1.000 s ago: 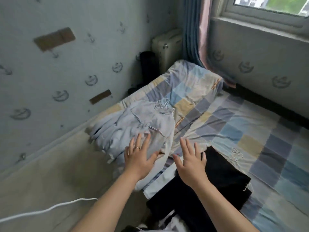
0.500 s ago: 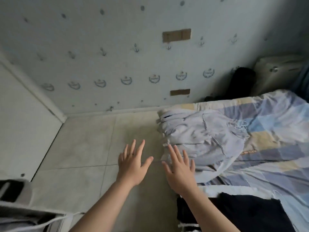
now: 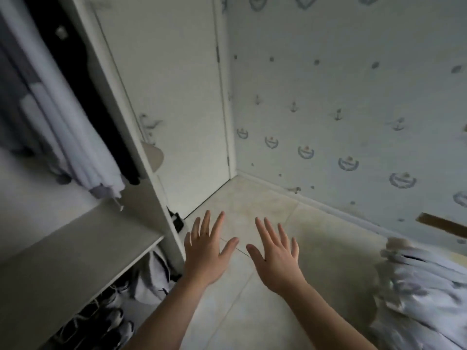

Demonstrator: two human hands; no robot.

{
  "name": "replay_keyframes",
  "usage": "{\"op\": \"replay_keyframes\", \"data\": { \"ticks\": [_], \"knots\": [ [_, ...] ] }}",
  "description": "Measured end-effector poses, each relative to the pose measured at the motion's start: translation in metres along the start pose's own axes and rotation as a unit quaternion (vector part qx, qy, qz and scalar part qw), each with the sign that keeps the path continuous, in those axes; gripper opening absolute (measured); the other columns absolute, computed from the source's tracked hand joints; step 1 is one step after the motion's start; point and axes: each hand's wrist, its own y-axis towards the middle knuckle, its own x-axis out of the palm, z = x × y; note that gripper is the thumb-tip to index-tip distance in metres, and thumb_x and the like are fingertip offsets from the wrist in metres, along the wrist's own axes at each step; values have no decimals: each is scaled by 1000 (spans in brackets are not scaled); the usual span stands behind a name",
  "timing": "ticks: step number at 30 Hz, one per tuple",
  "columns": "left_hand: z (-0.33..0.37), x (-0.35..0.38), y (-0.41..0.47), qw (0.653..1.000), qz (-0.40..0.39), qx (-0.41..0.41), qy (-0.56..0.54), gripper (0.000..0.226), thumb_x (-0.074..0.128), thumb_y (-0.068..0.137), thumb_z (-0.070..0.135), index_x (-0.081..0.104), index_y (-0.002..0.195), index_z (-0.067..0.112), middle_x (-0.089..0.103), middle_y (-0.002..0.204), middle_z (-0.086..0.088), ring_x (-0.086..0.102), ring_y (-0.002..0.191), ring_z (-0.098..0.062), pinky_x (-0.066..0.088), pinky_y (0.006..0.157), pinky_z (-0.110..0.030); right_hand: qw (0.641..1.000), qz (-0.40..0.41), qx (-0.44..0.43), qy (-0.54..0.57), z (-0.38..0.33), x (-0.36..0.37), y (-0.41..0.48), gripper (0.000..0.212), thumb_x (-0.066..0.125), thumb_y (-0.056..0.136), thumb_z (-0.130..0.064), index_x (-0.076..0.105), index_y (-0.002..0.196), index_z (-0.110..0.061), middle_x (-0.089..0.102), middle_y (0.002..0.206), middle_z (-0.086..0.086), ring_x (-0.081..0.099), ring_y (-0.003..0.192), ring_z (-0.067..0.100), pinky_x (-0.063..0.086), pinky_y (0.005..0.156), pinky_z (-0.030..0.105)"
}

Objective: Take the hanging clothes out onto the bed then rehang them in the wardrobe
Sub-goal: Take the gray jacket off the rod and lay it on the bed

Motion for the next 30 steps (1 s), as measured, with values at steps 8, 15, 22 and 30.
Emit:
{"op": "replay_keyframes", "data": {
  "ticks": [8, 15, 22, 30],
  "knots": [
    [-125, -156, 37, 985, 159, -66, 7, 81, 17, 83, 80, 10, 155, 44, 3, 167, 3, 2, 152, -25, 12, 121, -52, 979, 21, -203, 4, -190, 13, 101, 64, 18, 96, -65, -9, 150, -48, -7, 162, -17, -16, 149, 19, -11, 117, 50],
    [-183, -298, 66, 943, 319, -90, 33, 76, 22, 85, 77, 15, 154, 45, 8, 166, 5, 5, 152, -21, 16, 118, -51, 924, 67, -376, 38, -341, -28, 160, 63, 15, 93, -68, -7, 149, -51, -6, 161, -21, -14, 149, 13, -7, 119, 47],
    [-224, -437, 113, 911, 388, -105, 92, 74, 18, 83, 81, -2, 149, 56, -6, 165, 16, -9, 150, -9, 3, 120, -47, 856, 146, -494, 32, -461, -88, 243, 63, 24, 96, -62, -3, 152, -48, -2, 162, -19, -10, 150, 12, 2, 120, 49],
    [-240, -570, 189, 884, 412, -143, 171, 70, 28, 92, 73, 6, 154, 49, 1, 166, 8, -3, 151, -17, 5, 119, -46, 799, 218, -561, 1, -582, -166, 326, 65, 29, 97, -59, 4, 154, -40, 9, 163, -10, 1, 150, 18, 6, 119, 50]
  ]
}}
